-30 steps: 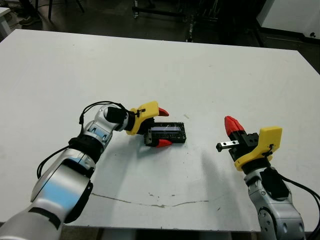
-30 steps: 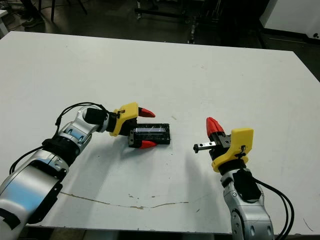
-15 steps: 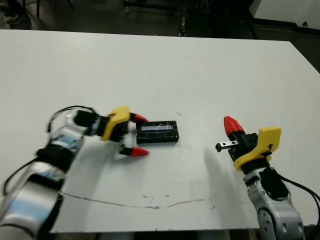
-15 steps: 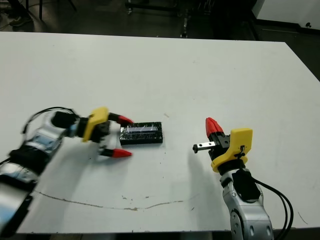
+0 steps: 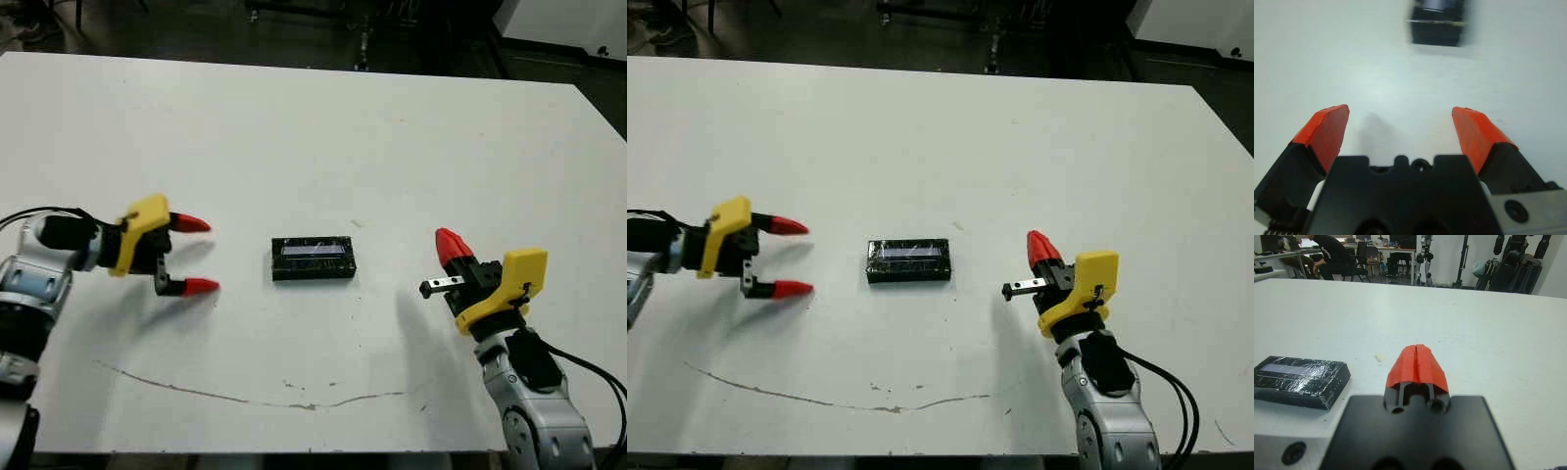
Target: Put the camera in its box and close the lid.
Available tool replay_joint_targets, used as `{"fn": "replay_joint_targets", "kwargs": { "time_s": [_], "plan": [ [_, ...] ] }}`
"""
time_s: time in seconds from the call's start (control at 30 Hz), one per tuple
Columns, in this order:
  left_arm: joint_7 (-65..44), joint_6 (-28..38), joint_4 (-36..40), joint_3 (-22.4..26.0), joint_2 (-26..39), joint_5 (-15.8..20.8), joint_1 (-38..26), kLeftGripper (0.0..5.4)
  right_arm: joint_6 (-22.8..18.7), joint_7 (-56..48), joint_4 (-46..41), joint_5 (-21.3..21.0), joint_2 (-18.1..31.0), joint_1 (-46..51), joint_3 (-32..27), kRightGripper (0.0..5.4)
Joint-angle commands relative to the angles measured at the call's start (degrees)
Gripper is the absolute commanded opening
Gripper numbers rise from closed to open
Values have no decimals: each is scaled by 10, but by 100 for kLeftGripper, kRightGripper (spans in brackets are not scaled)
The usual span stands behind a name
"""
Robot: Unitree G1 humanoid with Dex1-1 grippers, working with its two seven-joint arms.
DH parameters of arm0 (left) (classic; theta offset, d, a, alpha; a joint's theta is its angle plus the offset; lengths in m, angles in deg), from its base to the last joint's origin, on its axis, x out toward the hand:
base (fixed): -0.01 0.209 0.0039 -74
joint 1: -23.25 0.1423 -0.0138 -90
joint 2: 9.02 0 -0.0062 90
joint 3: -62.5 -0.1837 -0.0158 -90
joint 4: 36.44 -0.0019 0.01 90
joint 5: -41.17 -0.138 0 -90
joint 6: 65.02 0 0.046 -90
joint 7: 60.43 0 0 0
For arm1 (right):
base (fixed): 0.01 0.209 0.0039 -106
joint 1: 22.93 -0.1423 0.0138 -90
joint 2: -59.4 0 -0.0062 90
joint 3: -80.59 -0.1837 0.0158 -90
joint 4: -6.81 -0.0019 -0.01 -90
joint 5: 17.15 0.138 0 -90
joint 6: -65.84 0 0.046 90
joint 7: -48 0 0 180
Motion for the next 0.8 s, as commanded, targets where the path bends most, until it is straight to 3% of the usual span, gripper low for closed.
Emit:
{"fn": "replay_joint_targets", "kwargs": {
  "time_s": [0.03,0.2,0.33,0.53,0.8],
  "plan": [
    [72,-57,64,43,-9,21,33,538,1,3,4,-2,4,6,-4,0],
    [238,-130,217,108,-87,65,83,510,-2,7,1,-3,1,7,-3,0],
    [315,-139,311,114,-143,88,106,451,-3,7,3,0,1,6,-4,0],
    [364,-136,384,86,-221,132,117,360,-1,7,4,-4,3,5,-2,0],
    [459,-194,432,11,-289,115,128,242,0,7,7,-1,2,0,-4,0]
  ]
}}
